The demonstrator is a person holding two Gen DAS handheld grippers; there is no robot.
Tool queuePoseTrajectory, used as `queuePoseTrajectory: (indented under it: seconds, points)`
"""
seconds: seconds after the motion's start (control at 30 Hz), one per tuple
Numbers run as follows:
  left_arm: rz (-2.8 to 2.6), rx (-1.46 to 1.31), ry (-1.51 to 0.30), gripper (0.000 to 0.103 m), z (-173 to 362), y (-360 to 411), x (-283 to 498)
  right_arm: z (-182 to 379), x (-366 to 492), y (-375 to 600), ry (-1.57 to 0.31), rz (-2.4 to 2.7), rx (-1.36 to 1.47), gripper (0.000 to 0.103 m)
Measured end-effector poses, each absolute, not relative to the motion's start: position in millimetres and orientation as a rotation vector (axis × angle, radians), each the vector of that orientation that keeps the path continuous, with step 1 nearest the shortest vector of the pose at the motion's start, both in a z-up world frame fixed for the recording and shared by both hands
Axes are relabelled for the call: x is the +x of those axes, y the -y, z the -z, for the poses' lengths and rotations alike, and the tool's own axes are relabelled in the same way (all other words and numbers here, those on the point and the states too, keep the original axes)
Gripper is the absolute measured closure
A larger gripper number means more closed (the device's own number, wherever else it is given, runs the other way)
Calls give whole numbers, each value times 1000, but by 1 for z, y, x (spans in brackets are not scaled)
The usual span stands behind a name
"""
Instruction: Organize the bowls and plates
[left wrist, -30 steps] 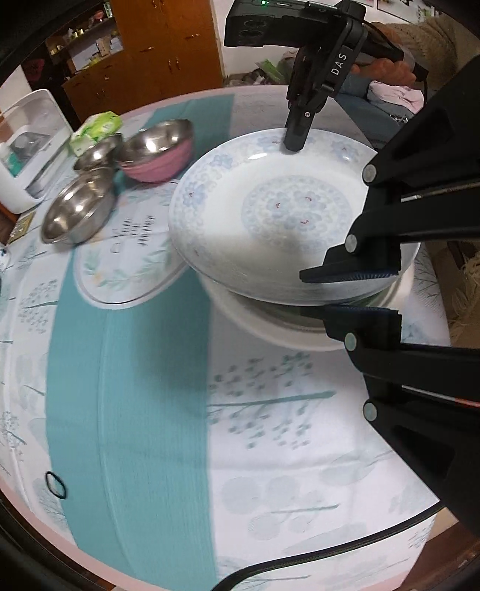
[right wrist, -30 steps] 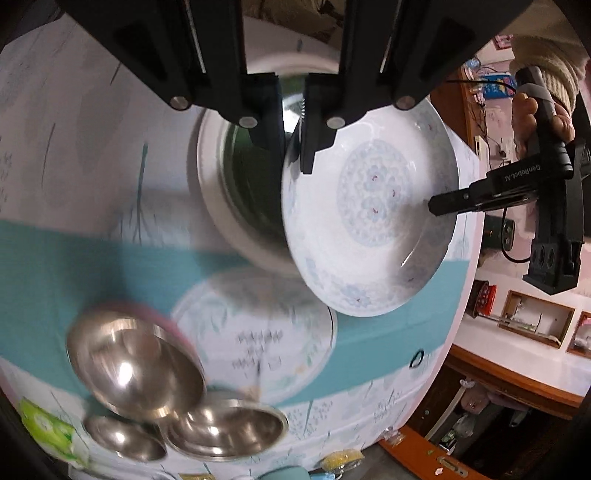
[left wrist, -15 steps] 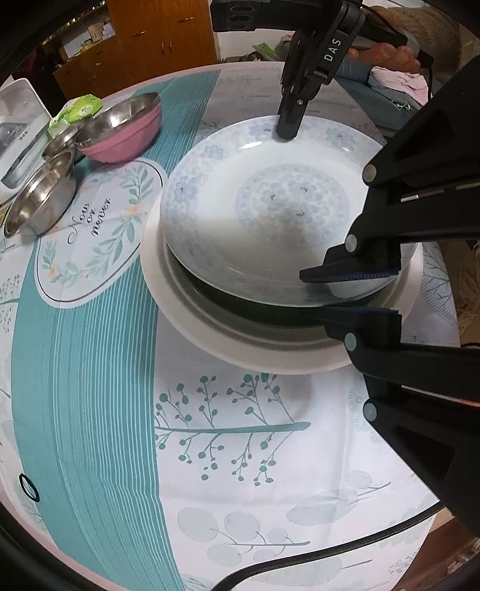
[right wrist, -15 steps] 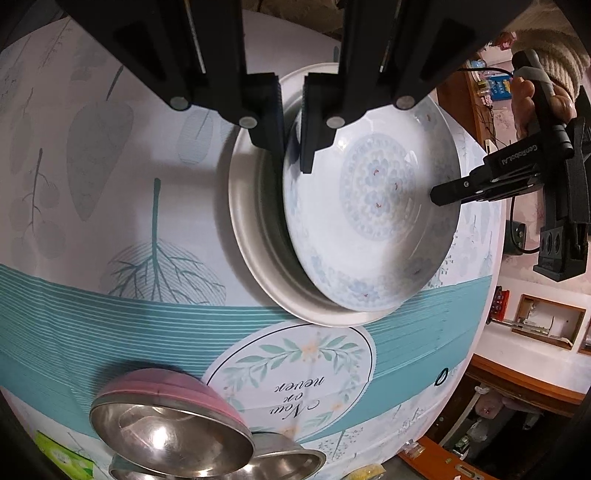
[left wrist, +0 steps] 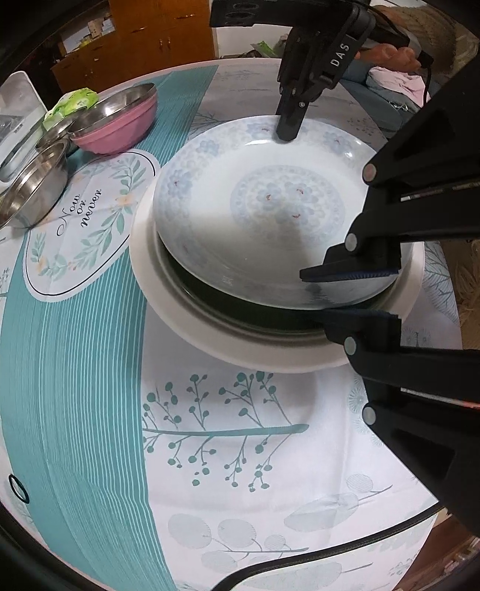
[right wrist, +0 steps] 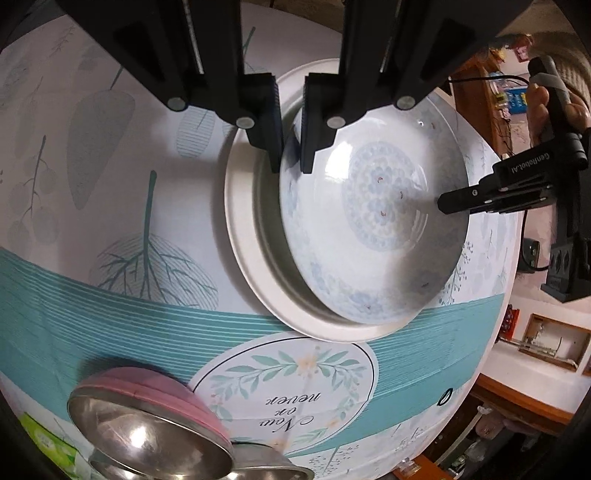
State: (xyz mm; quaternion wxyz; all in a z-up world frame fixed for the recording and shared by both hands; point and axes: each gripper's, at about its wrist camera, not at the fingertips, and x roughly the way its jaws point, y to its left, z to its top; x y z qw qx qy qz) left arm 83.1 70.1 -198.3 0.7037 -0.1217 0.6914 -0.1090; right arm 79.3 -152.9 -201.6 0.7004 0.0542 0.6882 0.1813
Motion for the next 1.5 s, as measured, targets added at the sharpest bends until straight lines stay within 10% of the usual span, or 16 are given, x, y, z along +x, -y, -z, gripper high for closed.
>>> queuePoseTrajectory:
  seconds: [0.3, 0.67, 1.5]
  points:
    - [241, -218, -1442, 49, 174, -67, 83, 191, 77, 151, -1502, -418, 132, 75]
    - [232, -208, -1409, 24, 162, -64, 75, 176, 70, 149, -1453, -408, 78, 72]
    - [213, -72, -1203, 24, 77, -30, 92, 90, 89, 182, -1245, -438, 81, 72]
